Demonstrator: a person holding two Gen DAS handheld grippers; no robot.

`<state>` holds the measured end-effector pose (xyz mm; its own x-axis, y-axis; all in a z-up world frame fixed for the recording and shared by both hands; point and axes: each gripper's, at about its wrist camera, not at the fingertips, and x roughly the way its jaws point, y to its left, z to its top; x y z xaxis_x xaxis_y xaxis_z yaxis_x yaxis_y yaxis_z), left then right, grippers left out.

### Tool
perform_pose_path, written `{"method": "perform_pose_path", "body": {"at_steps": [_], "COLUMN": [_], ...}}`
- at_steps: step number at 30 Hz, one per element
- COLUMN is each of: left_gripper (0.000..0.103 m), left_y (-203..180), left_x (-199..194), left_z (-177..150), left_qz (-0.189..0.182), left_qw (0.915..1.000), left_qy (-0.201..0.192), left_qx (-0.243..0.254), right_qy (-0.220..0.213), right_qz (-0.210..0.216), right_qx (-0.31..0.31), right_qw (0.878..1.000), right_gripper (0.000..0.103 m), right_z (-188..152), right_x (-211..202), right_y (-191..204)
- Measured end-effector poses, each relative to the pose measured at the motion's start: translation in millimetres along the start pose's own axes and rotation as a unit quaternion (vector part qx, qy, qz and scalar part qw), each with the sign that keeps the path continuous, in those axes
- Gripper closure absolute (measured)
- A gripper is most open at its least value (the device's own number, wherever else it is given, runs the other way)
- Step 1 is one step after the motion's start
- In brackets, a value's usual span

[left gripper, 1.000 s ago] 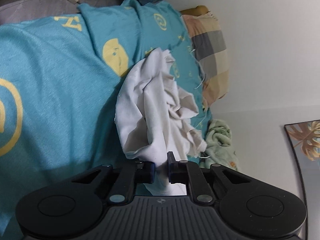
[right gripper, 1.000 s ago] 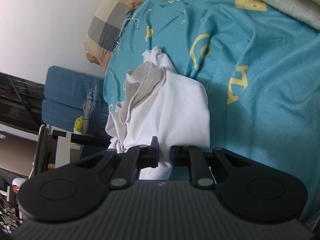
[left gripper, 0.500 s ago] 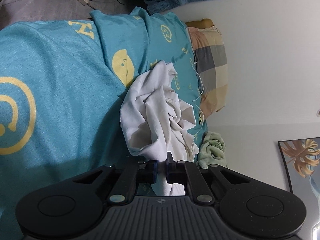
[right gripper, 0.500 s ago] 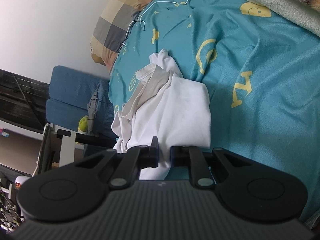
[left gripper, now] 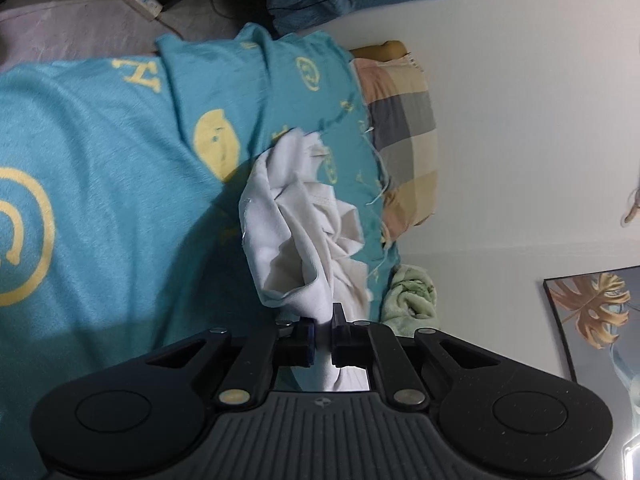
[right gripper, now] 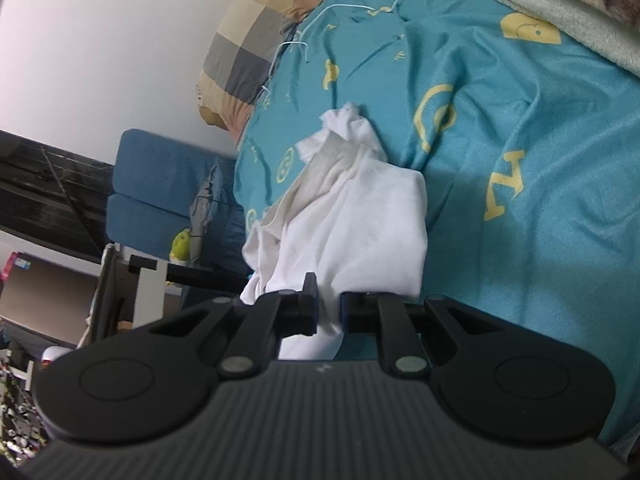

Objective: Fold clothes

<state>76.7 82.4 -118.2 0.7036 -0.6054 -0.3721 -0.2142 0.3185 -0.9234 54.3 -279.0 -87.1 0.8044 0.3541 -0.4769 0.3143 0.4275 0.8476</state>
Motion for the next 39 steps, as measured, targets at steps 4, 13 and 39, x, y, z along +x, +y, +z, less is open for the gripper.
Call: {"method": "perform_pose_path", "body": {"at_steps": [4,13,39], "left_gripper": [0.096,0.096,0.095], "left_y": [-25.4,-45.4,-51.1], "left_x": [-19.3,-95.8,129.4], "left_z": [-10.2,-55.2,83.2], "left_qz": [-0.007,-0.027,0.032], "left_qw": [0.9998,0.9987,0.9972], "left_qy": [-0.002,0.001,0.011], "left_qx": [0.021,0.042,0.066], "right_qy": [-0.011,-0.029,-0.010], "right_qz": [0.018,0.030,-0.072], "right_qx": [0.001,-0.006,0.000], "right_qw": [1.000,0.999,0.997], "right_gripper": [0.090,0.090,0.089], "right_z": [-8.3,-44.7,78.0], "right_x": [-25.0,-98.5,102.8], "right_y": [7.0,10.8,20.7]}}
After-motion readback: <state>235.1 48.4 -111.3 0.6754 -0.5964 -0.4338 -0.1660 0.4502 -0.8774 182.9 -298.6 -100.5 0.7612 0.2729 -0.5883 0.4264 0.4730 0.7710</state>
